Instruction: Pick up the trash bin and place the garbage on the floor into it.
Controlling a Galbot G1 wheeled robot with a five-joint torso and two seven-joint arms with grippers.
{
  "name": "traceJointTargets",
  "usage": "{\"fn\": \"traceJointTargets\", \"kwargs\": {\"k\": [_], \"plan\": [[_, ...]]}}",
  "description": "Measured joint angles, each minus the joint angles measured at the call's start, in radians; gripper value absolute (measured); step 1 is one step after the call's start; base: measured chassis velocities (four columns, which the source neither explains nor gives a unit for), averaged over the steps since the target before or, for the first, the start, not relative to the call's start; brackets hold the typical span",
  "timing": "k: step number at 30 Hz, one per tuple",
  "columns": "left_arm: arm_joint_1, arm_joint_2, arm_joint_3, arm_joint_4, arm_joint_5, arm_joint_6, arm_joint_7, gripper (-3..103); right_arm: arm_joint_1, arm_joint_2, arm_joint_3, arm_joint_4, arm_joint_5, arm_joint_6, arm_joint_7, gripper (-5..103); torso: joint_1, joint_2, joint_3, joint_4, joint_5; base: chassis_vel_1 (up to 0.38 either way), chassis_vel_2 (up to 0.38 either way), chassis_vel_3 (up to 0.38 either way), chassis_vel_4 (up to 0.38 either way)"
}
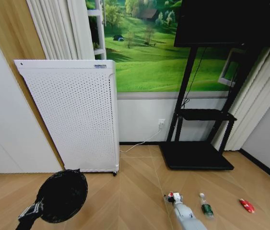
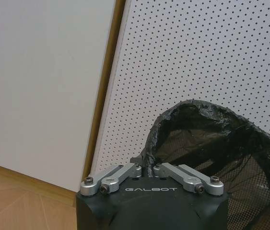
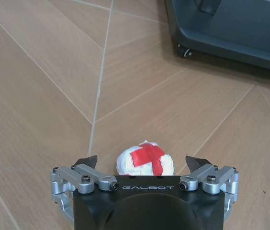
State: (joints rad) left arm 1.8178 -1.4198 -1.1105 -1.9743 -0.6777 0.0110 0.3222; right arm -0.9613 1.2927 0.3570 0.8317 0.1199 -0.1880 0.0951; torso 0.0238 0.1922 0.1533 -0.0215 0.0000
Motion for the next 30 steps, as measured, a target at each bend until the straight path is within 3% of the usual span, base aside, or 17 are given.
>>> {"fn": "traceJointTargets", "kwargs": {"k": [22,24,26,27,29,30], "plan": [[0.015,-0.015,-0.002,-0.007,0.003,-0.001,0.003,5,0.118,0.033,0.032,-0.21,-0.079,0.048,-0.011,103,0.0,0.0,0.0,0.0,0.0,0.0,0.0,0.0,0.0],[0.014,-0.015,-0.002,-0.007,0.003,-0.002,0.003,5,0.118,0.033,0.034,-0.213,-0.081,0.043,-0.008,95,0.0,0.0,0.0,0.0,0.0,0.0,0.0,0.0,0.0],[0.014,-0.015,-0.002,-0.006,0.003,-0.002,0.003,5,0.115,0.032,0.033,-0.212,-0.083,0.038,-0.007,95,0.0,0.0,0.0,0.0001,0.0,0.0,0.0,0.0,0.0],[0.013,-0.015,-0.002,-0.005,0.002,-0.003,0.003,5,0.11,0.03,0.032,-0.211,-0.083,0.035,-0.006,85,0.0,0.0,0.0,0.0,0.0,0.0,0.0,0.0,0.0],[0.012,-0.015,-0.001,-0.004,0.002,-0.003,0.003,5,0.109,0.029,0.032,-0.211,-0.083,0.034,-0.006,85,0.0,0.0,0.0,-0.0001,0.0,0.0,0.0,0.0,0.0],[0.011,-0.015,-0.001,-0.003,0.002,-0.003,0.003,5,0.107,0.029,0.032,-0.211,-0.083,0.033,-0.005,79,0.0,0.0,0.0,-0.0001,0.0,0.0,0.0,0.0,0.0]]}}
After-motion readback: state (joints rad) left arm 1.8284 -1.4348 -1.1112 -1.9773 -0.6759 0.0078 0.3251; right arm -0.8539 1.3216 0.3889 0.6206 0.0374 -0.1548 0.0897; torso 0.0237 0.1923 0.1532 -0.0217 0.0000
